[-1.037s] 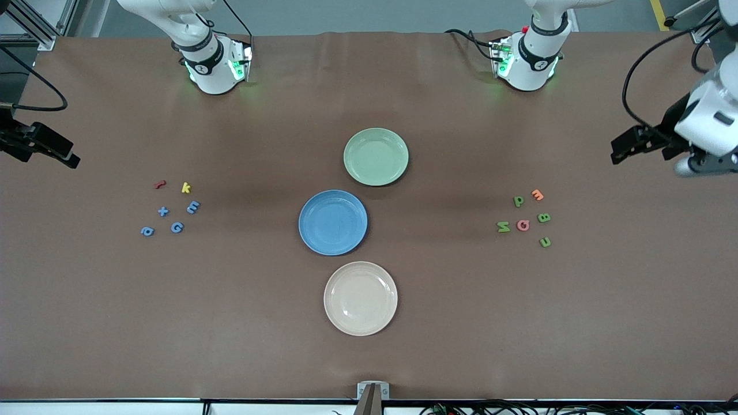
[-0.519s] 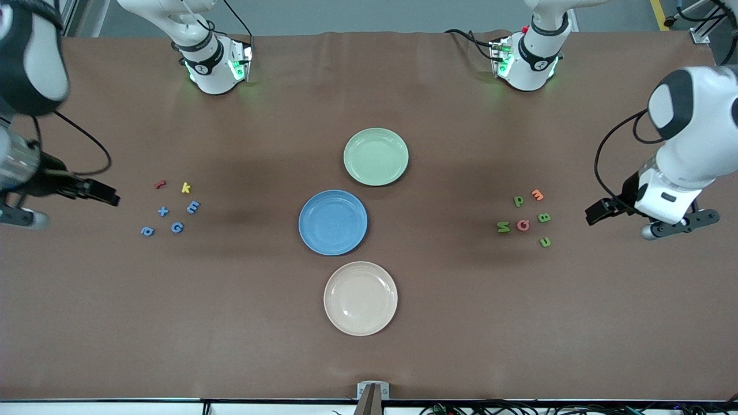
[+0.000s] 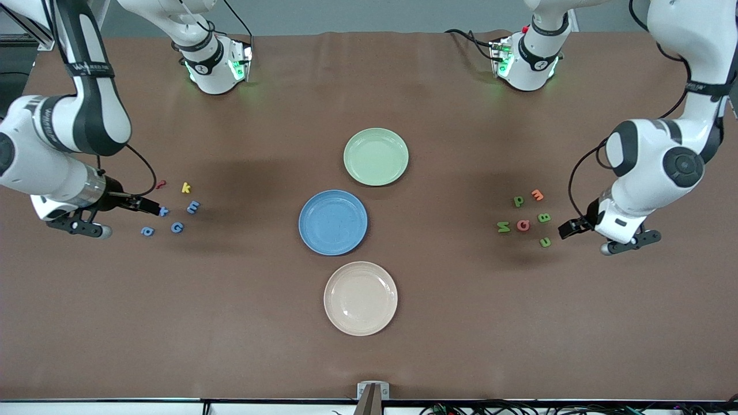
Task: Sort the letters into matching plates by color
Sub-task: 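Grasp a blue letter with the right gripper while the left gripper grasps a green letter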
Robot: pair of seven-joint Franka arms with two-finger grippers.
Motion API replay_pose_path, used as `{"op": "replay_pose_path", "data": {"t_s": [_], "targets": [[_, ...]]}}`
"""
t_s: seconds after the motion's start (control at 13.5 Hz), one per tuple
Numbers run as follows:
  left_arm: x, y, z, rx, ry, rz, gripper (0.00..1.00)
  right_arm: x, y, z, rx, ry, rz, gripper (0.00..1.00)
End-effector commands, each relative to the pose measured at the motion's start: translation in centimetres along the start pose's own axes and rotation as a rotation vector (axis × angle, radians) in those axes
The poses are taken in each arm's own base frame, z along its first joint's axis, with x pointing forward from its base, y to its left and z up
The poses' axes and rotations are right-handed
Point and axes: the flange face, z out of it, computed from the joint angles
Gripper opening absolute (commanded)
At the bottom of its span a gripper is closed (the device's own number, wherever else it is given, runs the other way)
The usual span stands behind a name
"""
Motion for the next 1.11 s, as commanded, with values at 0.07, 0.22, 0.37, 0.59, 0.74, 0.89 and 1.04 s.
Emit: {"op": "replay_pose_path", "data": {"t_s": [0.07, 0.22, 0.37, 0.59, 0.74, 0.89, 1.04], "targets": [[1.1, 0.3, 4.0, -0.001, -0.023, 0.001, 0.74, -1.9, -0.3, 4.1, 0.005, -0.02, 0.095, 0.98], [1.3, 0.7, 4.9, -0.002, -0.033, -0.002, 0.69, -2.8, -0.3, 6.8, 0.005, -0.004, 0.106, 0.98], [1.2, 0.8, 6.0, 0.0, -0.05, -0.004, 0.64, -3.2, -0.6, 9.0, 0.001, 0.002, 0.098, 0.97], [1.6, 1.1, 6.7, -0.002, -0.054, -0.028, 0.59, -2.8, -1.1, 12.1, -0.01, -0.009, 0.087, 0.97], [1.4, 2.3, 7.5, 0.0, -0.063, -0.026, 0.58, -2.6, -1.2, 13.9, -0.015, -0.005, 0.08, 0.97], [1.4, 2.4, 7.8, 0.002, -0.067, -0.033, 0.56, -2.5, -1.5, 15.1, -0.017, -0.003, 0.076, 0.96], [1.3, 2.3, 8.2, 0.004, -0.073, -0.041, 0.55, -2.4, -1.6, 16.0, -0.021, -0.008, 0.068, 0.95]]}}
